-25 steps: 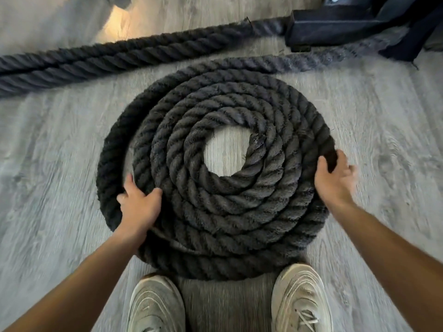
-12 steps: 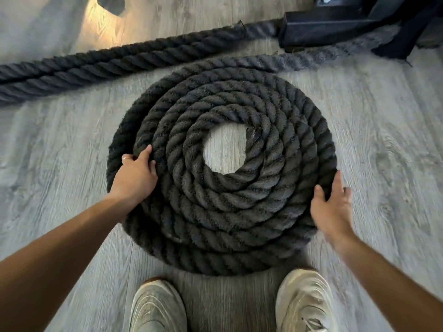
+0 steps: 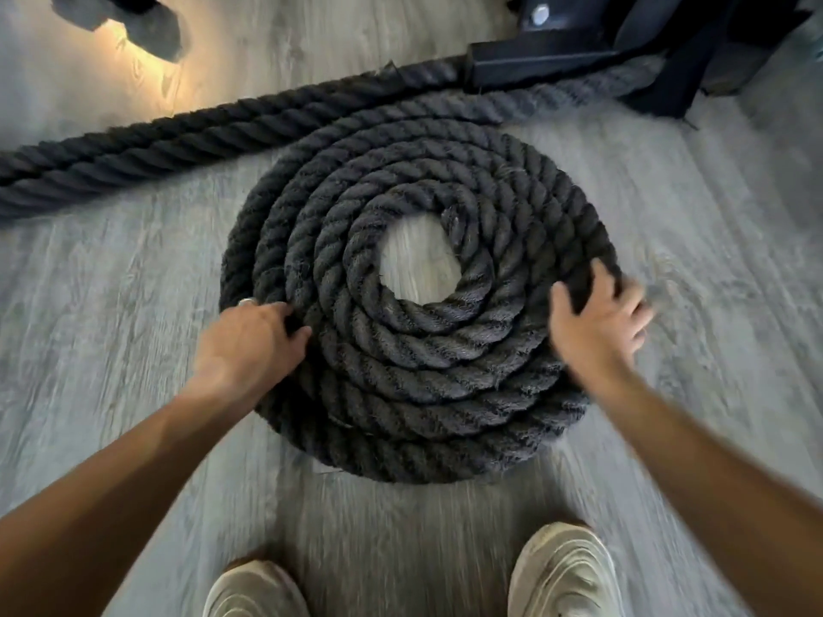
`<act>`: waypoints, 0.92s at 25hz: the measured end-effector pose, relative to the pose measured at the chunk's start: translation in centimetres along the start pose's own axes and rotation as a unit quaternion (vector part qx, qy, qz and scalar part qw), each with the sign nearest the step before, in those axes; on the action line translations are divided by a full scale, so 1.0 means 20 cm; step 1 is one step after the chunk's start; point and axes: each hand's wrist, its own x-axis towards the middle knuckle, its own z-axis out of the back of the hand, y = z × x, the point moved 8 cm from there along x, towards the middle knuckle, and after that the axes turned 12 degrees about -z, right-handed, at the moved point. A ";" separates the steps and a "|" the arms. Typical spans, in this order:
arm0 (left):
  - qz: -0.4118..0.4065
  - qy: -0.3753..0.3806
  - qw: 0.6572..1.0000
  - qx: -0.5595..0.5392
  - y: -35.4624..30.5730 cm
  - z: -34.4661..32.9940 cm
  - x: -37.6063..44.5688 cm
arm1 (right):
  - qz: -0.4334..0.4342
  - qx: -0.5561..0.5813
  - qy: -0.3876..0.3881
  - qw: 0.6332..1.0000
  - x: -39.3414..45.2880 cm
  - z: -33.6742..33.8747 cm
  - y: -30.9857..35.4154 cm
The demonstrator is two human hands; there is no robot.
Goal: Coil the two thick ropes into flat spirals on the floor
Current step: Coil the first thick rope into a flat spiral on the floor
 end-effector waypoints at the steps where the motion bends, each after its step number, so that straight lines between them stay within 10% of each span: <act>1: 0.022 -0.009 0.999 -0.022 0.07 0.01 0.03 | 0.023 -0.017 0.017 0.999 -0.21 -0.10 -0.04; 9: 0.120 -0.014 0.973 -0.194 0.40 -0.14 0.21 | 0.123 -0.115 -0.015 0.986 -0.47 -0.27 -0.17; 17: 0.156 -0.041 0.897 -0.411 -0.15 -0.27 -0.02 | 0.156 -0.225 -0.010 0.962 0.20 0.10 -0.25; 23: 0.187 -0.051 0.852 -0.487 -0.25 -0.32 -0.02 | -0.045 -0.115 -0.084 0.989 0.22 0.25 -0.44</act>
